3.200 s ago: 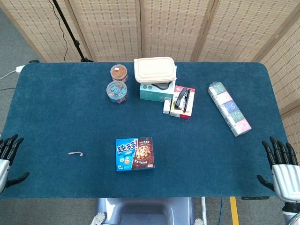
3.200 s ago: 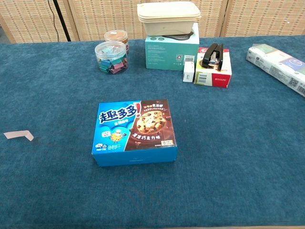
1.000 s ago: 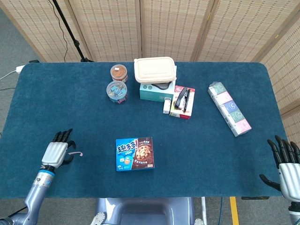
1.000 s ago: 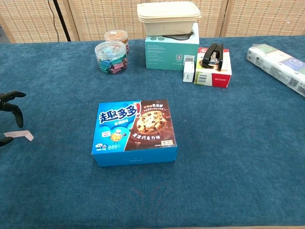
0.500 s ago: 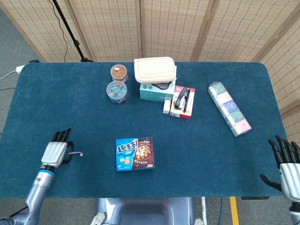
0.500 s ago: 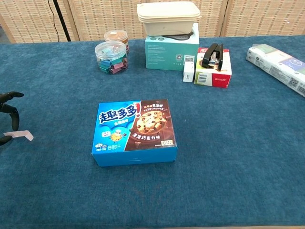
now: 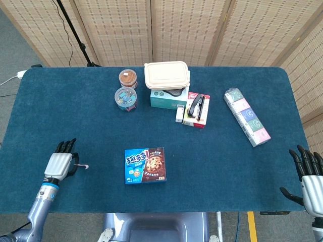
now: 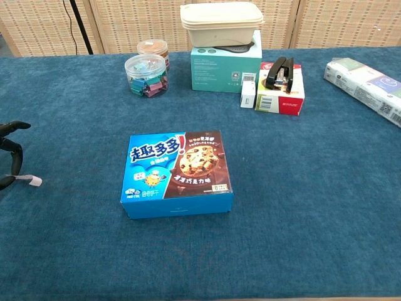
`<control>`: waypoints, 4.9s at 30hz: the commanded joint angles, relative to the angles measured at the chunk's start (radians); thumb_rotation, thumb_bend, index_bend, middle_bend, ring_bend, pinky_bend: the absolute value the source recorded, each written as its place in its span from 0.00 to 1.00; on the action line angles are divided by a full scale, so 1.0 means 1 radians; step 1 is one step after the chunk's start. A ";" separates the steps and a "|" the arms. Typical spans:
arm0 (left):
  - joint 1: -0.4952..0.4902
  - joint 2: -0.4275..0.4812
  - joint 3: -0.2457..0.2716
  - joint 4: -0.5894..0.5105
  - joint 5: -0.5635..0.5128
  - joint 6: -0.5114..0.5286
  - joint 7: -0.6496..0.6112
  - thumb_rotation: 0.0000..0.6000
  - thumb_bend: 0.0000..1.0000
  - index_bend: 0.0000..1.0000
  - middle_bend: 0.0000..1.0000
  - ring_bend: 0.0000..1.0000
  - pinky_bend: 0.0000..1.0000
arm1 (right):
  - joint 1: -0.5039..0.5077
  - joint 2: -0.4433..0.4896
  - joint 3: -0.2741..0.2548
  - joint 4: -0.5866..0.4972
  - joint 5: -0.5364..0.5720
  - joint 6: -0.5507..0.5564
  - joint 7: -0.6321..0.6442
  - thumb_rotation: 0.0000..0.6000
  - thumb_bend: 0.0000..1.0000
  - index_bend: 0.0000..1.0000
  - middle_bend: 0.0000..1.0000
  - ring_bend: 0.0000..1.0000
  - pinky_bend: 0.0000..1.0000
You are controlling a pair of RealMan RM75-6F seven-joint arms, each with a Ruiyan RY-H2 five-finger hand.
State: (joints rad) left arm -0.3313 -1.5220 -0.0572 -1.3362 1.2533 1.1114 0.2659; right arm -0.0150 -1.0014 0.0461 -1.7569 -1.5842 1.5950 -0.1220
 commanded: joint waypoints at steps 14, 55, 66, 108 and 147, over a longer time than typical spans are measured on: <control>-0.001 0.009 -0.004 -0.008 -0.001 0.015 0.001 1.00 0.42 0.64 0.00 0.00 0.00 | 0.001 0.003 -0.001 -0.002 0.001 -0.003 0.005 1.00 0.00 0.04 0.00 0.00 0.00; -0.349 0.152 -0.123 -0.515 -0.275 -0.087 0.711 1.00 0.44 0.65 0.00 0.00 0.00 | 0.013 -0.002 0.005 0.002 0.027 -0.029 0.000 1.00 0.00 0.05 0.00 0.00 0.00; -0.546 0.051 -0.115 -0.602 -0.567 0.011 0.996 1.00 0.44 0.65 0.00 0.00 0.00 | 0.017 -0.003 0.005 0.004 0.030 -0.034 0.001 1.00 0.00 0.05 0.00 0.00 0.00; -0.724 -0.090 -0.045 -0.524 -0.636 0.109 0.924 1.00 0.44 0.00 0.00 0.00 0.00 | 0.020 -0.005 -0.001 0.004 0.029 -0.042 -0.011 1.00 0.00 0.06 0.00 0.00 0.00; -0.056 0.513 0.167 -0.410 0.108 0.374 -0.273 1.00 0.33 0.00 0.00 0.00 0.00 | 0.303 -0.036 -0.002 -0.042 -0.073 -0.421 -0.006 1.00 0.12 0.13 0.00 0.00 0.00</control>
State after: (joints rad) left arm -0.4507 -1.0144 0.0946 -1.7807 1.3345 1.4311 0.0815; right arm 0.2473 -1.0397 0.0396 -1.7673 -1.6388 1.2197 -0.1409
